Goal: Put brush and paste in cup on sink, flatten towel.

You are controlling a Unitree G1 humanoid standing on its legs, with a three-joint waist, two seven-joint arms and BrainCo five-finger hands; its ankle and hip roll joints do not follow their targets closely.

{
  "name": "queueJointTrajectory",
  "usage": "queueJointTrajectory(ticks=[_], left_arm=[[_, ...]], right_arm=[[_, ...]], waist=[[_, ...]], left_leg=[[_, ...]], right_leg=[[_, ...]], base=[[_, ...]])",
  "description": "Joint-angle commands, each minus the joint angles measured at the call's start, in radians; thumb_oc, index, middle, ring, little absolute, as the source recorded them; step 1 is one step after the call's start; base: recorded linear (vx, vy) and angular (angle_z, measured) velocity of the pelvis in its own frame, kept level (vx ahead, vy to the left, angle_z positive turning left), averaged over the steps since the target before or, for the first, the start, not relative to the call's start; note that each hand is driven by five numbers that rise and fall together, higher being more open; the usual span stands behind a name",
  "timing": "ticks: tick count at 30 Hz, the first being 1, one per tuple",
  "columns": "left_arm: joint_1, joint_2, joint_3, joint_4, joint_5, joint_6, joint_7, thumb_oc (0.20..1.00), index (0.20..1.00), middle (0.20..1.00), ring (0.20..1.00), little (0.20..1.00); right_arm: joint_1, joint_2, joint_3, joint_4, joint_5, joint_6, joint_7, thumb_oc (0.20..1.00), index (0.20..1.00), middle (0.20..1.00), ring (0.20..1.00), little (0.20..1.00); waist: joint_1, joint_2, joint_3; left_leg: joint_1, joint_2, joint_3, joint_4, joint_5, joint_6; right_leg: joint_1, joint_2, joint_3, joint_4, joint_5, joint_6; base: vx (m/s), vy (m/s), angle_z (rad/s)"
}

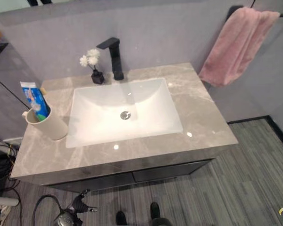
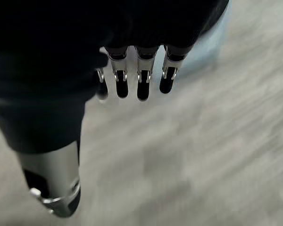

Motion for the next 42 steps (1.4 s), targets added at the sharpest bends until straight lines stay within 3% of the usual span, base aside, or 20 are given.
queueJointTrajectory(ticks=[1, 11, 13, 16, 21, 26, 35, 39, 42], left_arm=[[-0.007, 0.055, 0.058, -0.087, -0.070, -0.035, -0.074, 1.000, 1.000, 1.000, 1.000, 1.000], [0.179, 0.226, 0.177, -0.540, -0.124, -0.042, -0.196, 1.000, 1.000, 1.000, 1.000, 1.000], [0.253, 0.281, 0.259, -0.674, -0.171, -0.045, -0.227, 1.000, 1.000, 1.000, 1.000, 1.000], [0.301, 0.309, 0.311, -0.731, -0.231, -0.046, -0.250, 1.000, 1.000, 1.000, 1.000, 1.000], [0.410, 0.436, 0.443, -0.935, -0.496, -0.038, -0.364, 1.000, 1.000, 1.000, 1.000, 1.000], [0.425, 0.506, 0.487, -1.054, -0.673, -0.036, -0.409, 1.000, 1.000, 1.000, 1.000, 1.000], [0.356, 0.485, 0.493, -1.117, -0.794, -0.063, -0.361, 1.000, 1.000, 1.000, 1.000, 1.000], [0.308, 0.424, 0.469, -1.082, -0.776, -0.080, -0.315, 1.000, 1.000, 1.000, 1.000, 1.000], [0.227, 0.343, 0.388, -0.983, -0.696, -0.097, -0.286, 1.000, 1.000, 1.000, 1.000, 1.000]], right_arm=[[-0.021, -0.026, -0.036, 0.047, -0.028, -0.011, 0.032, 1.000, 1.000, 1.000, 1.000, 1.000], [-0.022, -0.075, -0.116, 0.094, -0.013, 0.012, 0.040, 1.000, 1.000, 1.000, 1.000, 1.000], [-0.024, -0.073, -0.114, 0.091, -0.019, 0.018, 0.063, 1.000, 1.000, 1.000, 1.000, 1.000], [-0.026, -0.069, -0.114, 0.100, -0.015, 0.025, 0.077, 1.000, 1.000, 1.000, 1.000, 1.000], [-0.043, -0.055, -0.086, 0.112, -0.046, 0.048, 0.140, 1.000, 1.000, 1.000, 1.000, 1.000], [-0.053, -0.059, -0.076, 0.109, -0.051, 0.041, 0.147, 1.000, 1.000, 1.000, 1.000, 1.000], [-0.062, -0.054, -0.068, 0.079, -0.024, 0.016, 0.136, 1.000, 1.000, 1.000, 1.000, 1.000], [-0.050, -0.040, -0.061, 0.057, -0.024, 0.002, 0.110, 1.000, 1.000, 1.000, 1.000, 1.000], [-0.032, -0.021, -0.052, 0.053, -0.025, 0.000, 0.098, 1.000, 1.000, 1.000, 1.000, 1.000]], waist=[[0.013, -0.033, -0.023], [0.049, -0.021, -0.026], [0.063, -0.018, -0.025], [0.070, -0.014, -0.025], [0.086, -0.002, -0.023], [0.101, 0.000, -0.020], [0.107, -0.008, -0.019], [0.104, -0.013, -0.018], [0.094, -0.021, -0.014]], left_leg=[[0.007, 0.023, 0.020, 0.016, -0.095, 0.007], [0.012, 0.019, -0.008, 0.016, -0.095, 0.006], [0.013, 0.017, -0.013, 0.016, -0.094, 0.006], [0.012, 0.017, -0.017, 0.016, -0.092, 0.004], [0.010, 0.013, -0.037, 0.016, -0.086, -0.001], [0.007, 0.010, -0.057, 0.016, -0.081, -0.007], [0.011, 0.011, -0.070, 0.016, -0.075, -0.011], [0.012, 0.012, -0.064, 0.016, -0.078, -0.010], [0.013, 0.011, -0.055, 0.016, -0.086, -0.003]], right_leg=[[0.007, -0.026, -0.022, 0.005, -0.085, 0.044], [0.029, -0.034, -0.060, 0.005, -0.095, 0.045], [0.033, -0.035, -0.066, 0.005, -0.098, 0.045], [0.035, -0.037, -0.073, 0.005, -0.099, 0.044], [0.046, -0.041, -0.098, 0.005, -0.101, 0.042], [0.059, -0.042, -0.122, 0.005, -0.105, 0.038], [0.069, -0.043, -0.140, 0.005, -0.112, 0.036], [0.066, -0.043, -0.133, 0.005, -0.113, 0.035], [0.058, -0.045, -0.118, 0.005, -0.112, 0.040]], base=[[0.02, -0.022, 0.34], [0.01, -0.011, 0.14], [0.00, -0.004, 0.02], [0.00, -0.003, 0.09], [0.00, -0.002, 0.11], [0.00, -0.013, 0.22], [0.01, -0.014, 0.12], [0.00, 0.000, 0.00], [0.03, 0.035, -0.05]])
